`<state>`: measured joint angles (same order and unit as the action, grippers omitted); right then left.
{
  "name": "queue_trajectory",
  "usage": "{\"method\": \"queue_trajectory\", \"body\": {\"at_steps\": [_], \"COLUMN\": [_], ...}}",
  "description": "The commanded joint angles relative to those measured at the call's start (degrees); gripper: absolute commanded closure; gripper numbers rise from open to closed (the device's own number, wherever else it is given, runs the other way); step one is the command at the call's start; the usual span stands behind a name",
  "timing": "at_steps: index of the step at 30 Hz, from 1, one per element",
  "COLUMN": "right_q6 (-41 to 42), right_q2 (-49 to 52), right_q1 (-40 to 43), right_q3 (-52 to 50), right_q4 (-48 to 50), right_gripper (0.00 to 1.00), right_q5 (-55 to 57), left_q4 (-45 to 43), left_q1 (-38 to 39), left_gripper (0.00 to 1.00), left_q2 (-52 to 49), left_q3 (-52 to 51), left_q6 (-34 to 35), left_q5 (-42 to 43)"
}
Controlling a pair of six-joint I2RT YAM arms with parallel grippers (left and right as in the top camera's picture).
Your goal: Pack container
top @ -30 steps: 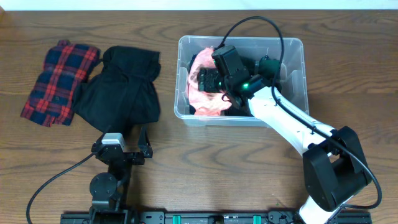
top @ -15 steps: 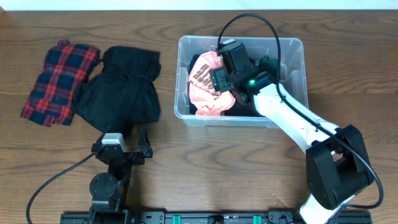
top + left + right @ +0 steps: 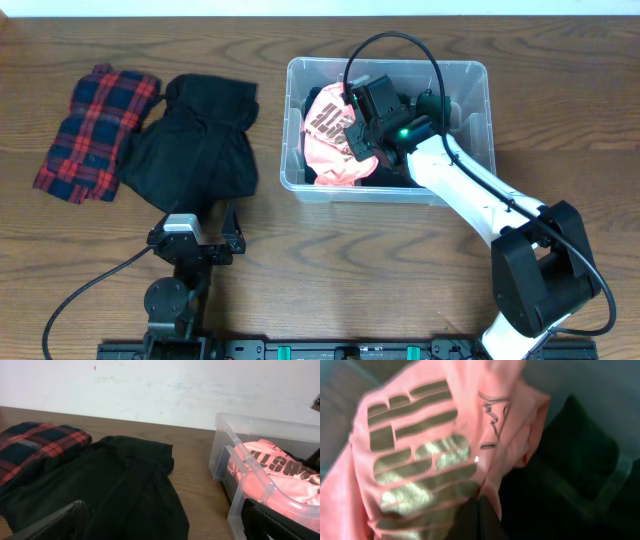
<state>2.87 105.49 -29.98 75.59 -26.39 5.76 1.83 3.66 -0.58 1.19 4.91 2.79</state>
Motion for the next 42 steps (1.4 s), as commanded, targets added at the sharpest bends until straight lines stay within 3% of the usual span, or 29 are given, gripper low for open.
{"method": "queue_trajectory", "body": {"at_steps": [1, 17, 22, 27, 35, 36, 38, 39, 40, 42], "right_q6": [-0.26, 0.04, 0.04, 0.13, 0.24, 0.24, 0.24, 0.17, 0.11, -0.2], "right_q2": [-0.11, 2.73, -2.86, -11.26, -19.58, -20.09, -20.5, -20.5, -20.46, -20.31], "right_q1": [-0.46, -0.24, 0.63, 3.02, 14.8, 17.05, 21.75, 23.8, 25.83, 30.64], "right_q3": [-0.15, -4.37, -1.07, -0.13, -0.15, -0.15, -0.15, -0.15, -0.17, -0.22], "right_q4": [-1.09, 4.39, 4.28, 3.93, -2.21, -3.19, -5.01, -5.79, -6.54, -8.72], "right_gripper": [0.99, 0.99, 0.99, 0.92, 0.9, 0.84, 0.38, 0.1, 0.01, 0.01], "right_q5": [-0.44, -1.29, -1.27, 2.71, 9.27, 9.29, 9.44, 9.7, 10.34, 10.95], "left_q4": [2.03, 2.03, 2.03, 2.03, 2.03, 2.03, 2.03, 2.03, 2.03, 2.03], "left_q1": [0.28, 0.28, 0.28, 0.28, 0.28, 0.28, 0.28, 0.28, 0.28, 0.28], "left_gripper": [0.02, 0.02, 0.02, 0.02, 0.02, 0.02, 0.02, 0.02, 0.02, 0.02], "left_q2": [0.35, 0.35, 0.35, 0.35, 0.35, 0.35, 0.35, 0.35, 0.35, 0.35], "left_q3": [-0.96, -0.96, -0.96, -0.96, -0.96, -0.96, -0.96, -0.96, -0.96, -0.96], "left_q6": [0.11, 0.11, 0.11, 0.11, 0.11, 0.11, 0.11, 0.11, 0.11, 0.11], "left_q5": [-0.87, -0.87, -0.87, -0.87, -0.87, -0.9, -0.87, -0.87, -0.9, -0.87]}}
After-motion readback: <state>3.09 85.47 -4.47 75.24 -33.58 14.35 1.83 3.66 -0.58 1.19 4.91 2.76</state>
